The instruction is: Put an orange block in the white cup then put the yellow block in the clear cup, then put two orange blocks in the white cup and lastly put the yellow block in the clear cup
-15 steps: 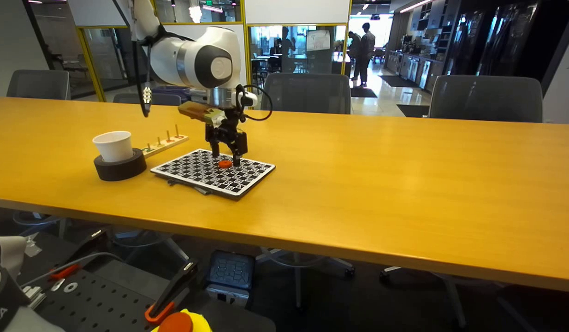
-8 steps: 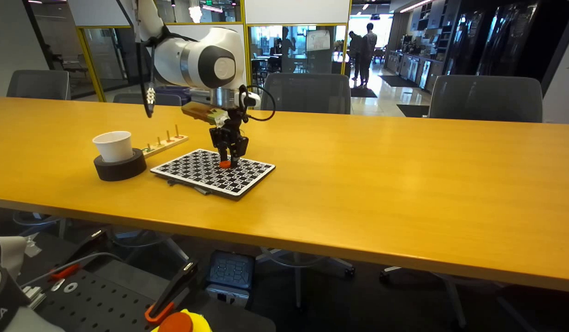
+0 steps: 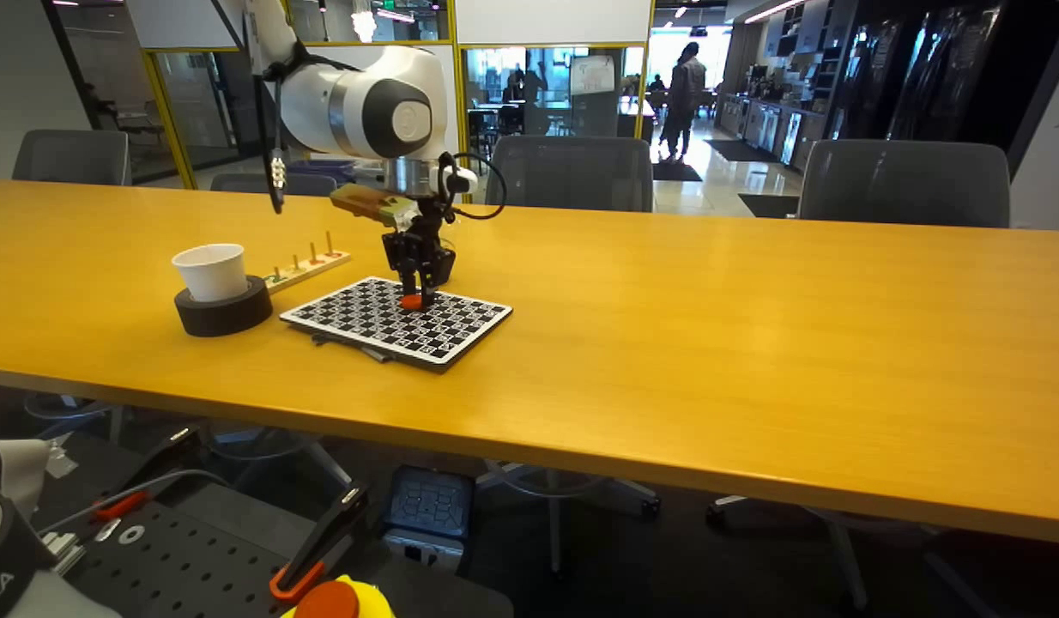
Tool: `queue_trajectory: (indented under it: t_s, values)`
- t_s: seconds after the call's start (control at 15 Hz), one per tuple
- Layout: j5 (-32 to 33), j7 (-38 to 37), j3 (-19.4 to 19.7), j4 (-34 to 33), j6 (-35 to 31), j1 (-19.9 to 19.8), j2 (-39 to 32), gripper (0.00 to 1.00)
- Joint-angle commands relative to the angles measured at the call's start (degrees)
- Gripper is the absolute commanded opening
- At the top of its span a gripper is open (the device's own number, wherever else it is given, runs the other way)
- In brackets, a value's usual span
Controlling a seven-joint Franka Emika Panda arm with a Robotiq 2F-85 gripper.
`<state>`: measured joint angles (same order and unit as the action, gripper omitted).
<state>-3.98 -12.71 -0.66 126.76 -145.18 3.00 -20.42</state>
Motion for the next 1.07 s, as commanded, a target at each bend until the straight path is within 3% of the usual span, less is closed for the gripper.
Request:
queue_trajectory:
  t_s: [0.0,0.27,0.73,1.0]
  values:
    - [0.1,-0.3,-1.4,3.4,0.8,2.1,5.7,0.17]
    - [0.9,-1.6,-4.1,6.8,0.9,5.5,10.6,0.17]
    - [8.8,-14.0,-8.9,9.2,4.4,12.7,18.4,0.17]
    - [11.6,-17.8,-12.1,8.3,7.0,14.2,20.3,0.17]
